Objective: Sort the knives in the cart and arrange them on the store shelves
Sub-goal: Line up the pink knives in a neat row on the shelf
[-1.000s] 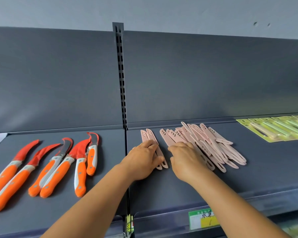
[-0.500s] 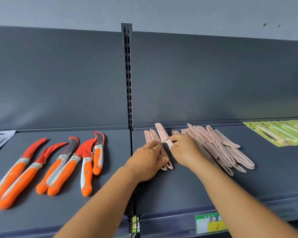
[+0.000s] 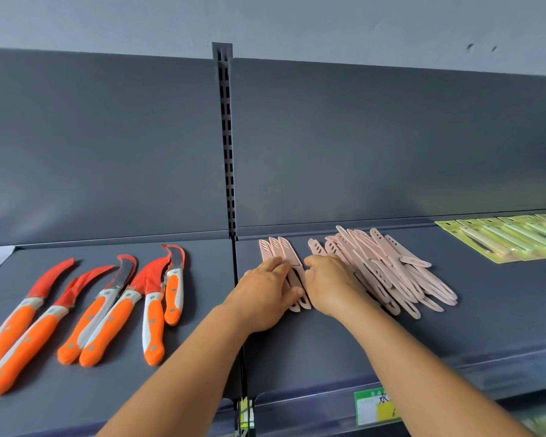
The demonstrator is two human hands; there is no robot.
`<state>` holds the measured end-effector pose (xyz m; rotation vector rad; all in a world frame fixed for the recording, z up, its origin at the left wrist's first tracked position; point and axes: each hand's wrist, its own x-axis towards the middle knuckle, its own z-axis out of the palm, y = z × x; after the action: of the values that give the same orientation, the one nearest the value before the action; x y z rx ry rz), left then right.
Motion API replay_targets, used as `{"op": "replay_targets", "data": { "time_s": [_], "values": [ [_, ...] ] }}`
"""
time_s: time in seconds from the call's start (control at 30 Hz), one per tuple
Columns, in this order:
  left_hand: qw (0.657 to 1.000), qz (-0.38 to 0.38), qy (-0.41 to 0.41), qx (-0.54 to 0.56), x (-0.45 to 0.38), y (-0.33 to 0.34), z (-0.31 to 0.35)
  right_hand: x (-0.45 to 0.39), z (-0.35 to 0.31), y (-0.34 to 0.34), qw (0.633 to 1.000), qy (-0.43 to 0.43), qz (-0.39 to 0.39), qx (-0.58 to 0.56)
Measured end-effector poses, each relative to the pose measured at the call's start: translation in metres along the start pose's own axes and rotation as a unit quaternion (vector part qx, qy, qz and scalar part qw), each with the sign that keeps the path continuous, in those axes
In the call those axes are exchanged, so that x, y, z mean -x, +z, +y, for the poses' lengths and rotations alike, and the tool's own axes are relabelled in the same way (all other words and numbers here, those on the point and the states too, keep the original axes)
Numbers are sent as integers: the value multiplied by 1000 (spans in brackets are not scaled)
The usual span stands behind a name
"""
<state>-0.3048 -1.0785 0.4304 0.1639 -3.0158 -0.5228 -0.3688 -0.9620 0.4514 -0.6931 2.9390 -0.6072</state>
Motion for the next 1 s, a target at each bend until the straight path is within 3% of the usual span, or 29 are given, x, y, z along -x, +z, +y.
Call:
{"op": "replay_targets", "data": {
  "time_s": [0.1,0.2,0.47,0.53,0.63,0.7,1.0],
  "values": [
    [1000,0,11,-18,0,-4,7,7,11,-9,998,-1,23,64],
    [999,-5,30,-32,-3,-5,17,14,19,-13,993,6,-11,117],
    [999,-22,29,-37,-10,3,17,13,11,-16,988,-13,2,157],
    [999,-17,28,-27,-10,4,17,9,9,-17,990,-9,30,134],
    [999,-12,29,-18,-9,4,16,-2,9,-16,997,21,67,11],
    [999,-8,30,-18,-9,5,15,-11,8,-14,997,19,56,-45],
    [999,2,28,-14,-10,5,13,-21,1,-5,999,42,-9,5]
  ]
}}
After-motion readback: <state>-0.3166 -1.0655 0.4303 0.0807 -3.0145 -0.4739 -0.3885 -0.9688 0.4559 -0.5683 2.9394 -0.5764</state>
